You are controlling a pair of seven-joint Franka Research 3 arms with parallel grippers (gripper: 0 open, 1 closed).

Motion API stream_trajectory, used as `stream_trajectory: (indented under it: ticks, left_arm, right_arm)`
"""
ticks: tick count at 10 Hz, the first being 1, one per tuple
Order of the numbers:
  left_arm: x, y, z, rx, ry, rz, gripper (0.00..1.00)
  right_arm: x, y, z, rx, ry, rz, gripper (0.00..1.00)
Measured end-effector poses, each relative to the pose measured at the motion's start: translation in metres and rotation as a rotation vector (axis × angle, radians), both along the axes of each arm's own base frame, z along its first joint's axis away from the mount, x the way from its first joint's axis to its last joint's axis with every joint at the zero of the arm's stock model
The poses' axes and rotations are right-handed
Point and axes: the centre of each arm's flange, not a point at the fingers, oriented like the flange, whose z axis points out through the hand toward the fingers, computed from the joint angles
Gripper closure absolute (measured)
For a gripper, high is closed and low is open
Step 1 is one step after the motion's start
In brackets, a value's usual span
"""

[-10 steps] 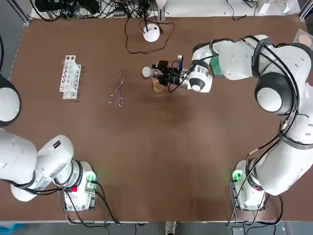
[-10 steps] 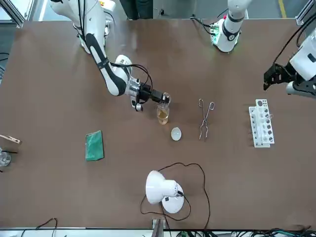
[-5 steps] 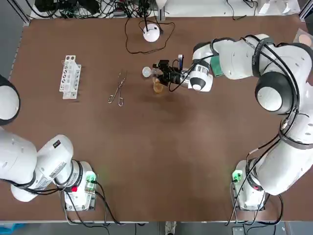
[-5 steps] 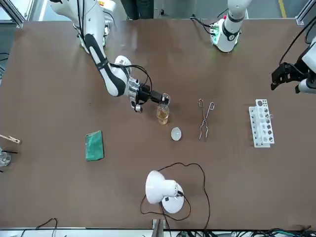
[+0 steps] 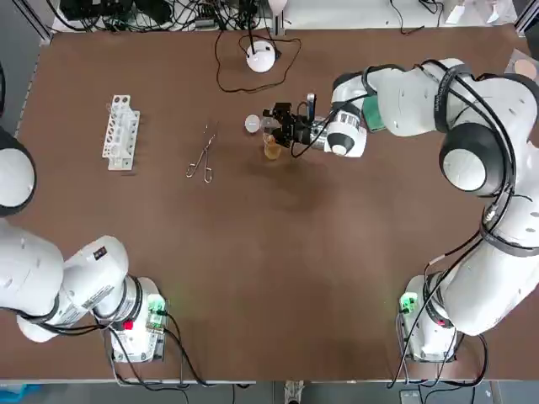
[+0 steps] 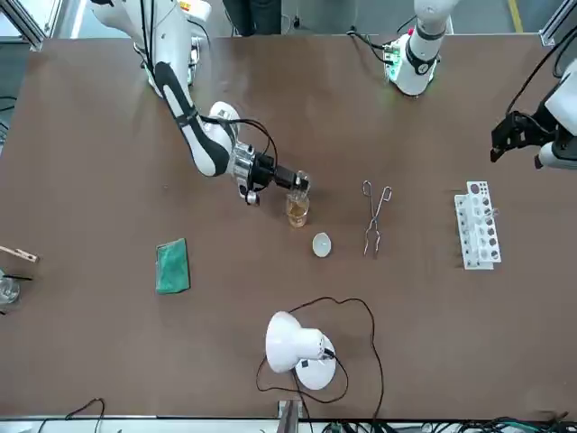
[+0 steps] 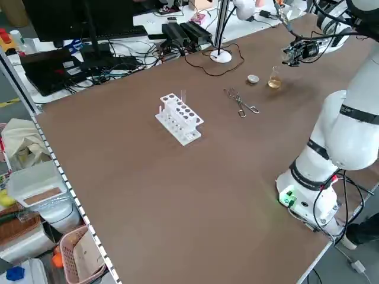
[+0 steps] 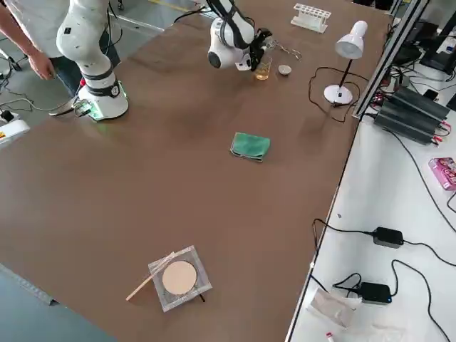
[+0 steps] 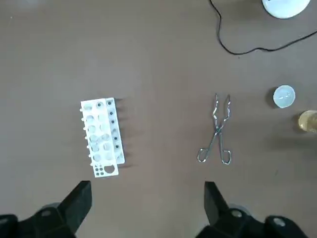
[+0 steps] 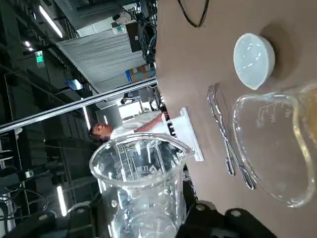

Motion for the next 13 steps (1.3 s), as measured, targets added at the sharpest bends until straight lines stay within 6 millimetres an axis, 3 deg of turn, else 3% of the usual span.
stream_trajectory:
  ticks: [5, 13]
  left_arm:
    - [0.001, 0.009, 0.000, 0.006, 0.003, 0.021, 0.00]
    - [0.003, 0.016, 0.004, 0.005, -0.006, 0.036, 0.00]
  right_arm:
    - [-0.001, 0.000, 0.000, -0.014, -0.017, 0.032, 0.41]
    - [0.007, -0.007, 0.001, -0.109, -0.266, 0.059, 0.41]
